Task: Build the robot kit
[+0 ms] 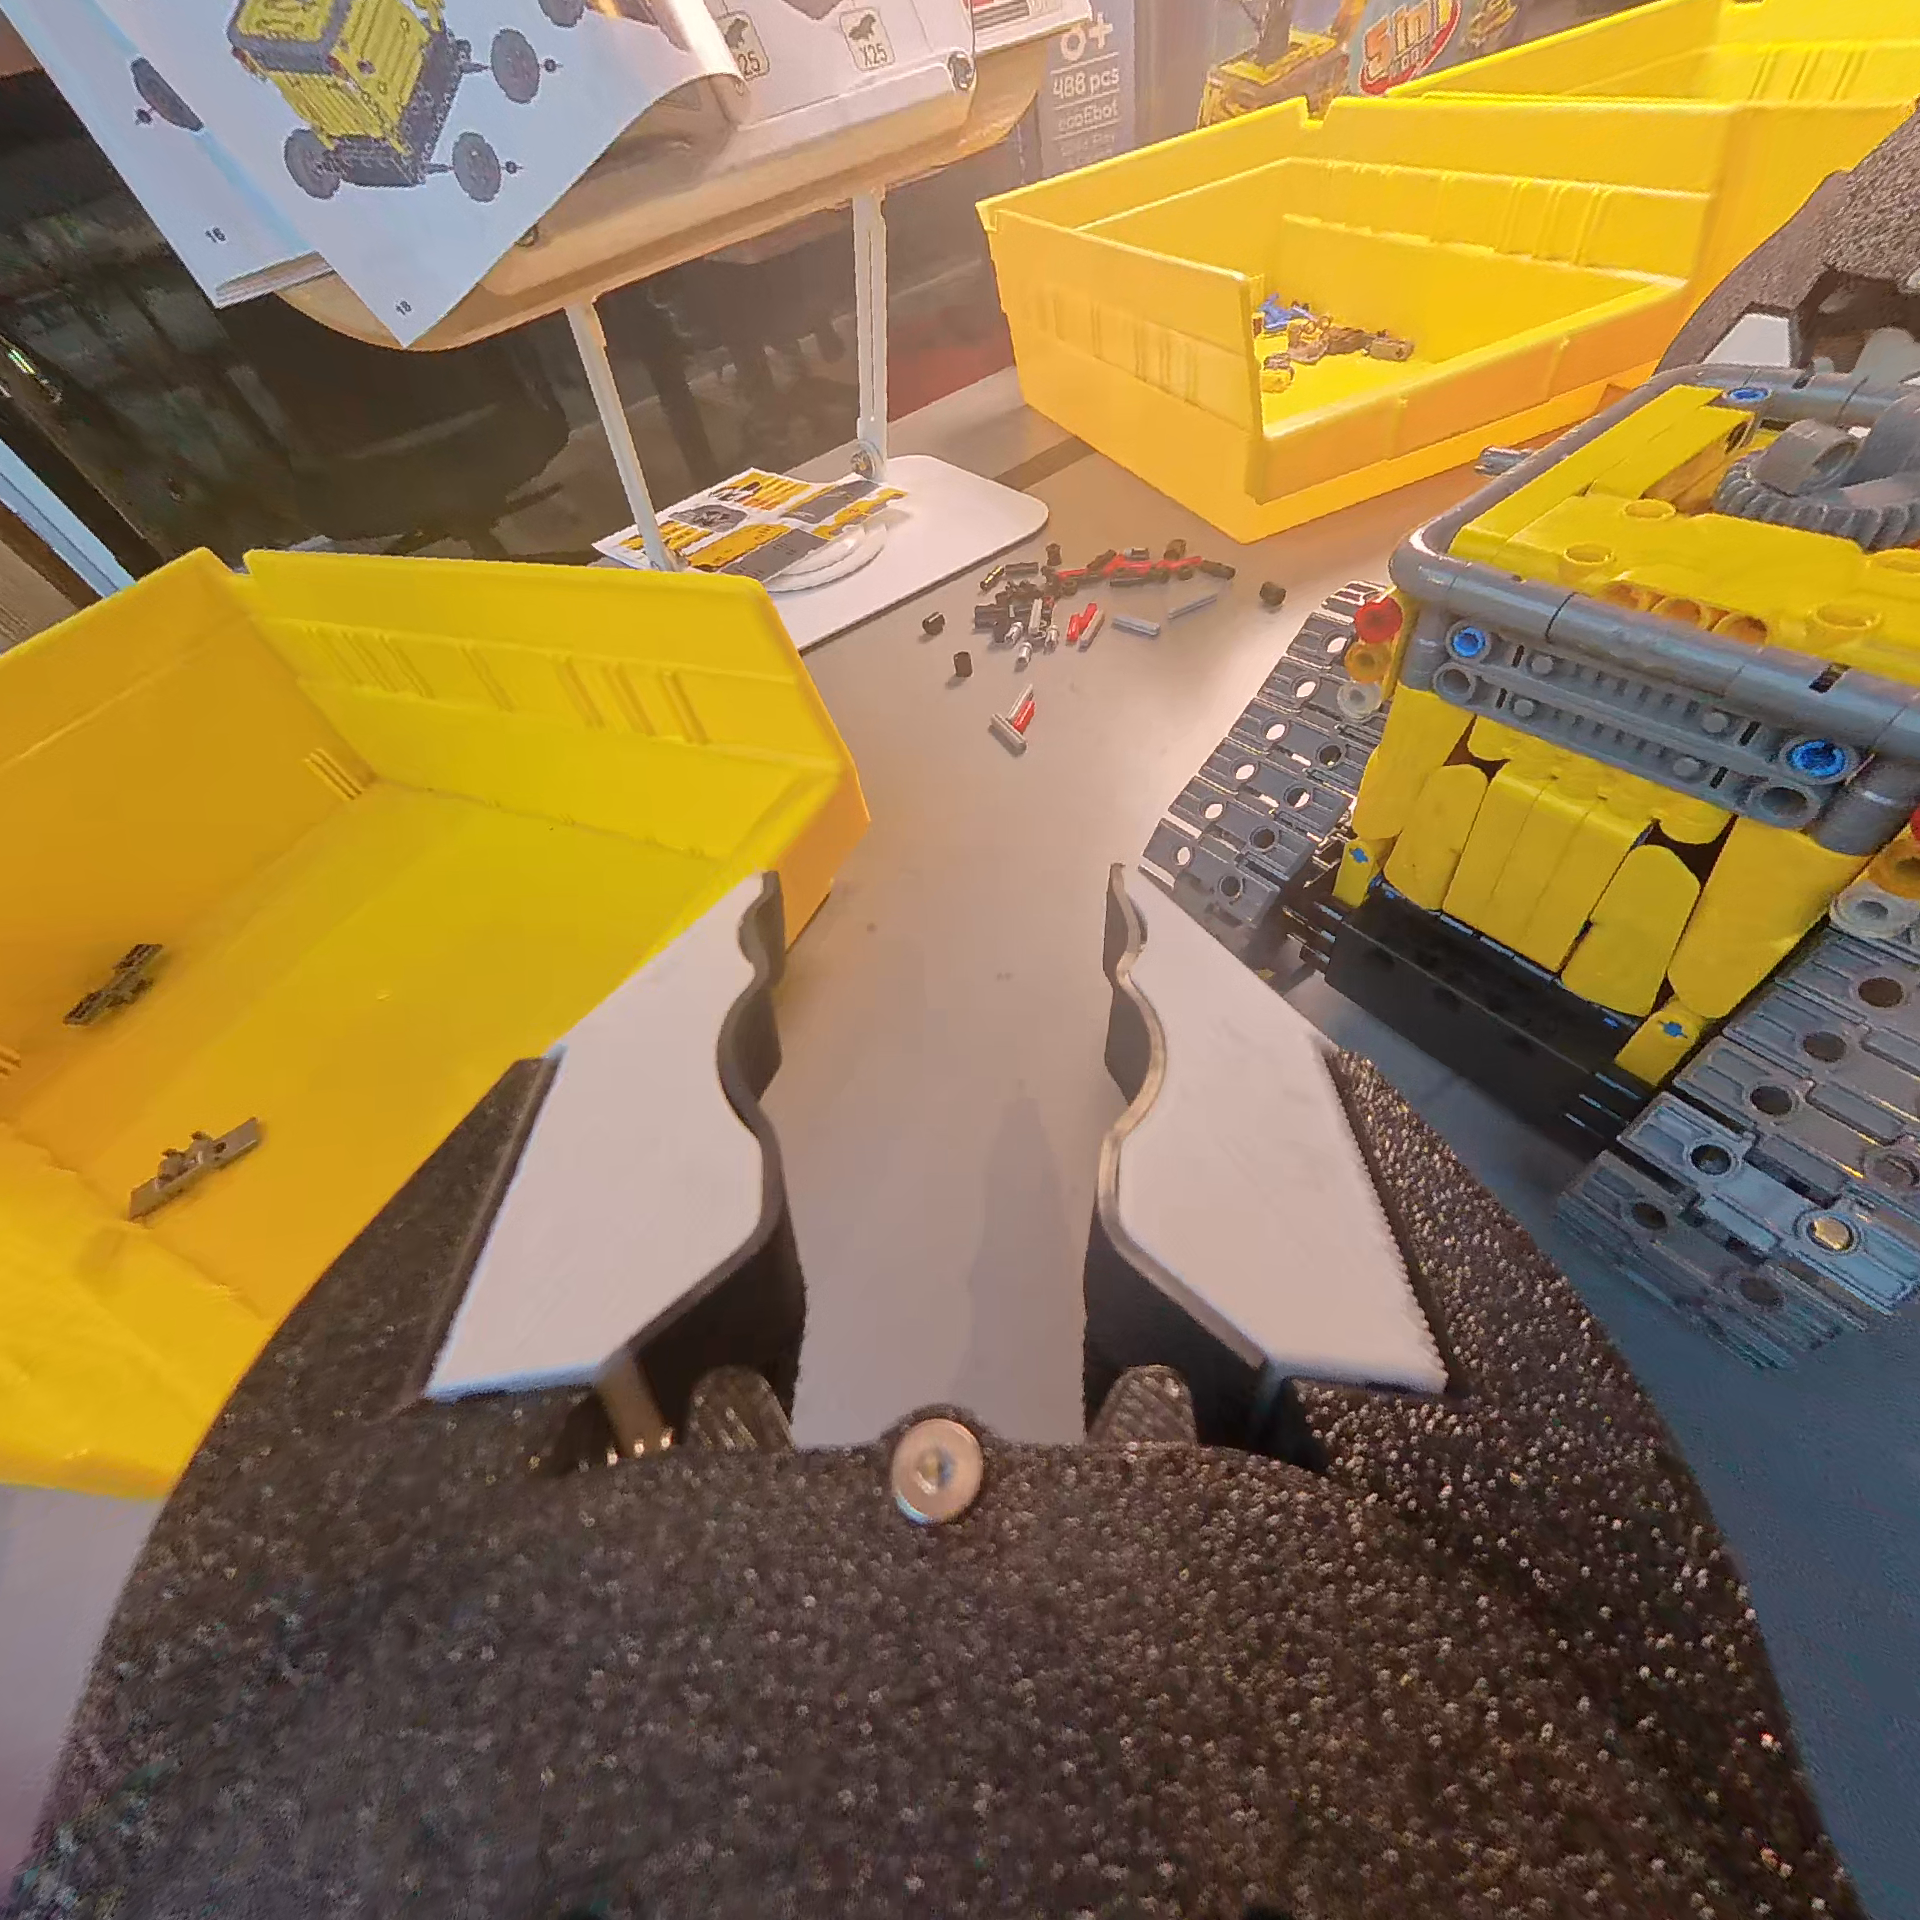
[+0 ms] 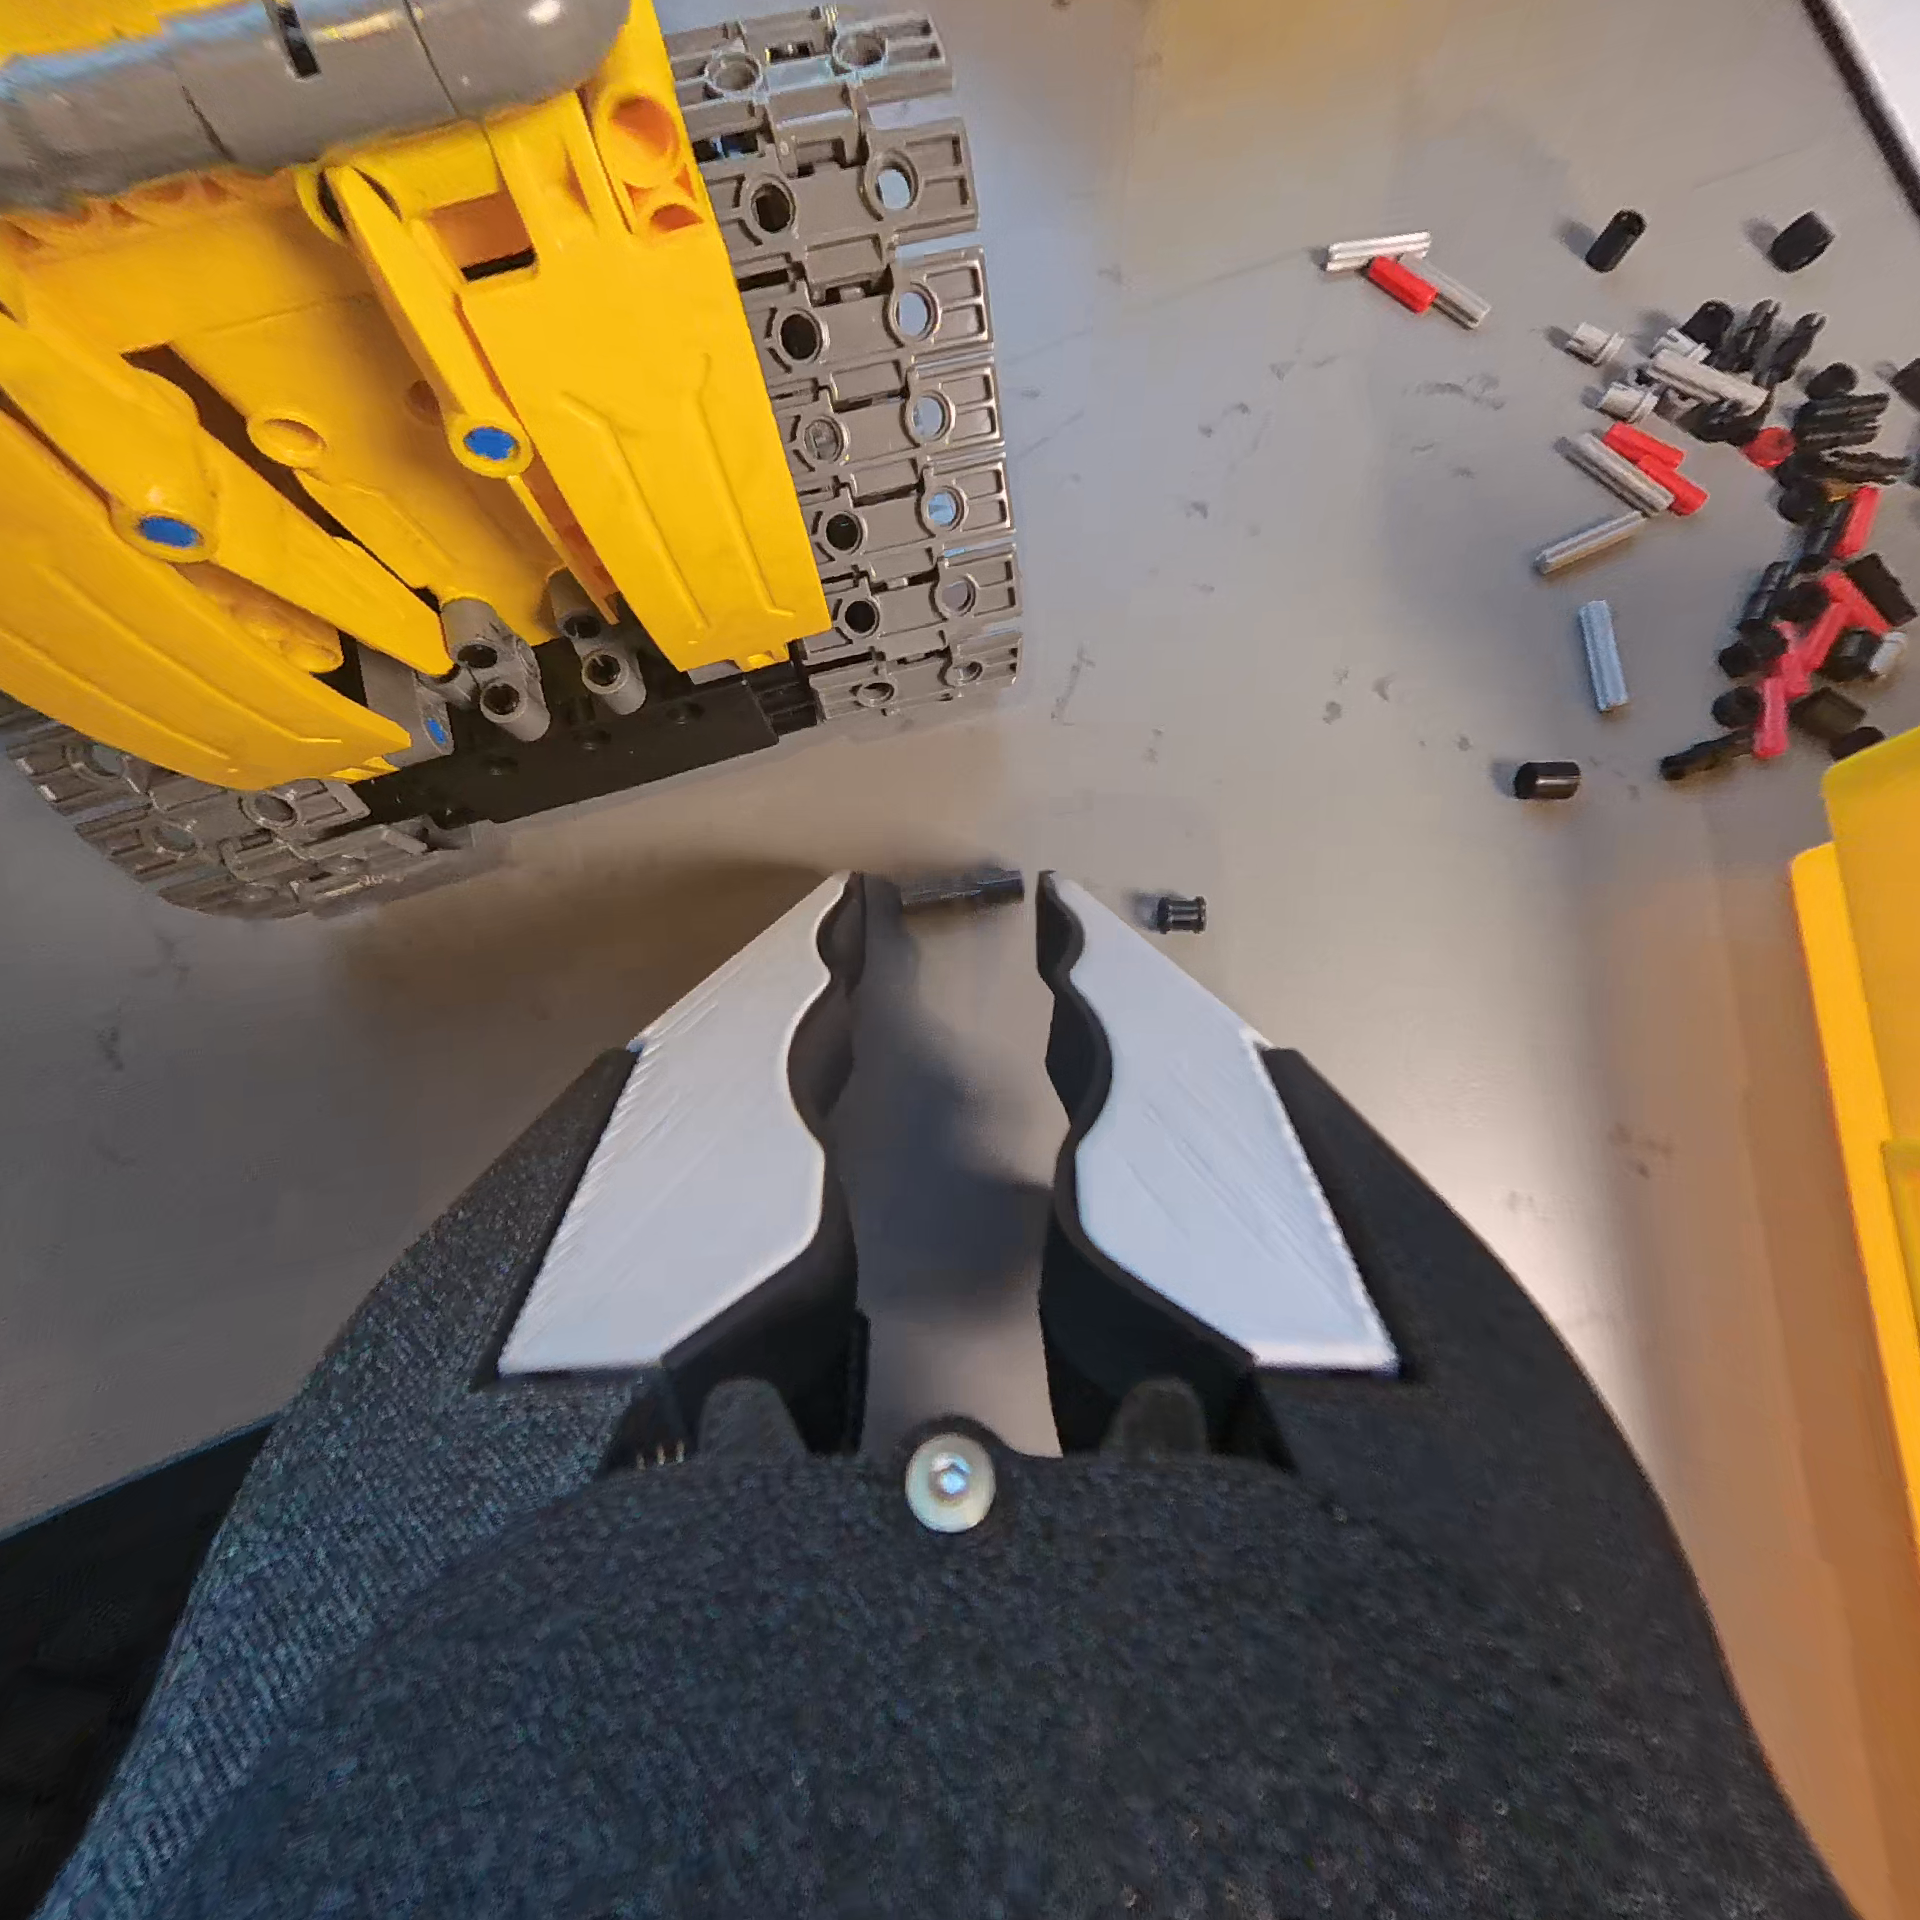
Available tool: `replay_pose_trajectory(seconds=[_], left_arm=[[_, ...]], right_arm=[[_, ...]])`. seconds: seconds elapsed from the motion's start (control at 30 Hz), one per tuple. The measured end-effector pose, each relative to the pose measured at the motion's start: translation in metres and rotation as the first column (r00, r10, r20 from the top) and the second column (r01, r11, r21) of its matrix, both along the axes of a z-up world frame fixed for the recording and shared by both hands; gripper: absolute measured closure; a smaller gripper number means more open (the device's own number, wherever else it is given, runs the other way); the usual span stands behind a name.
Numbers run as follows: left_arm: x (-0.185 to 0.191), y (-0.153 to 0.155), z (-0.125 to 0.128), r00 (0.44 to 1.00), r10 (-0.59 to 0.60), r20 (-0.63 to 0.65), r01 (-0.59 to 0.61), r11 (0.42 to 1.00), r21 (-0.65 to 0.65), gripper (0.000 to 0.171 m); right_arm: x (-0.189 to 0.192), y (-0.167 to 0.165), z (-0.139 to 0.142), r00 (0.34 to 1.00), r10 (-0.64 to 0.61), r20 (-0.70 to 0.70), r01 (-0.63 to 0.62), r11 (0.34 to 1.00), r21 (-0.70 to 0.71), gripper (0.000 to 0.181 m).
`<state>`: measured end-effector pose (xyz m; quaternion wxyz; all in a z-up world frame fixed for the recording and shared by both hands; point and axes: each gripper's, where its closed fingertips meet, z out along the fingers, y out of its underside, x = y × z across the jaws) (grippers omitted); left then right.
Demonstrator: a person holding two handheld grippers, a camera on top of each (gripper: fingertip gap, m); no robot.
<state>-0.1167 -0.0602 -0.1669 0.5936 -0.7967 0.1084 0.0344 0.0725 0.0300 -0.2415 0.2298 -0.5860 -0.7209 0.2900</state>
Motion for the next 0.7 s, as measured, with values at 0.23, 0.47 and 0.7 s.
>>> replay_pose_trajectory(seconds=[0.23,0.47,0.7], left_arm=[[-0.001,0.001,-0.003,1.000,0.004,0.003,-0.004,1.000,-0.013,0.111],[-0.001,0.002,-0.003,1.000,0.003,0.010,-0.003,1.000,-0.015,0.111],[-0.003,0.001,-0.001,1.000,0.012,0.027,-0.012,1.000,-0.002,0.111]], right_arm=[[-0.007,0.015,0.051,0.961,-0.096,-0.258,0.093,0.995,-0.024,0.142],[0.004,0.054,0.097,0.824,-0.263,-0.501,0.303,0.953,-0.003,0.127],[0.038,0.093,0.131,0.626,-0.409,-0.664,0.537,0.843,-0.013,0.113]])
